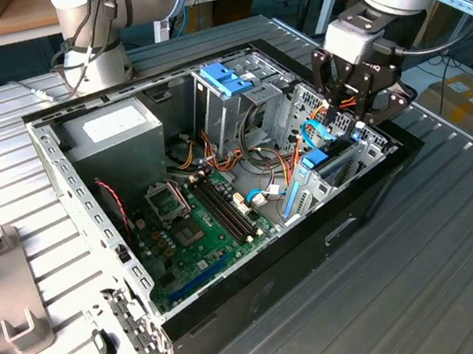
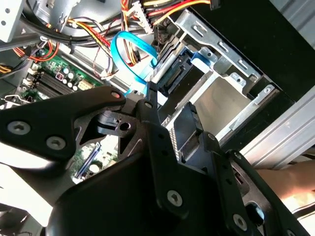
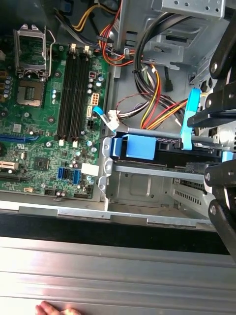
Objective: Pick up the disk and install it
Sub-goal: 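Insert the first disk wire, then insert the second disk wire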
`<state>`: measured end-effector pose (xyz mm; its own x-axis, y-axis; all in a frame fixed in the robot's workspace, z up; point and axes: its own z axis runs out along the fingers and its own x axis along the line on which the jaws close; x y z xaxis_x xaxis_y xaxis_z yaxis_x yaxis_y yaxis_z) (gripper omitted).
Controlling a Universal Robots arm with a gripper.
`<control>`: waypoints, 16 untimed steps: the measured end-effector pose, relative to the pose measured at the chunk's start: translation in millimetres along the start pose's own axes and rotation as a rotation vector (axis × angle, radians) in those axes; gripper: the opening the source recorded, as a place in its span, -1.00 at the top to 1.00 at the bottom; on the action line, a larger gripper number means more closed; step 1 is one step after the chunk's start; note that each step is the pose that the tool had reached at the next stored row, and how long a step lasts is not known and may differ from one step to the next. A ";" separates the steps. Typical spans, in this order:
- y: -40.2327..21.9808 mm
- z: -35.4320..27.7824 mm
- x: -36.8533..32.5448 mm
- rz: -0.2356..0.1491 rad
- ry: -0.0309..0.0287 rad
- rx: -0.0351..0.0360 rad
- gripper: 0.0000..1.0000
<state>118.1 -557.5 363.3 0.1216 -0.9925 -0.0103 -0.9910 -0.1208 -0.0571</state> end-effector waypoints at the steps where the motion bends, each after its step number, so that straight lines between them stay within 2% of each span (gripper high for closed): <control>1: 0.0 0.0 0.0 0.000 -0.0001 0.0000 0.17; 16: -1.8 0.1 0.1 -0.010 -0.0005 -0.0002 0.17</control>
<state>119.9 -557.3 363.4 0.1317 -0.9912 -0.0103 -0.9898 -0.1309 -0.0570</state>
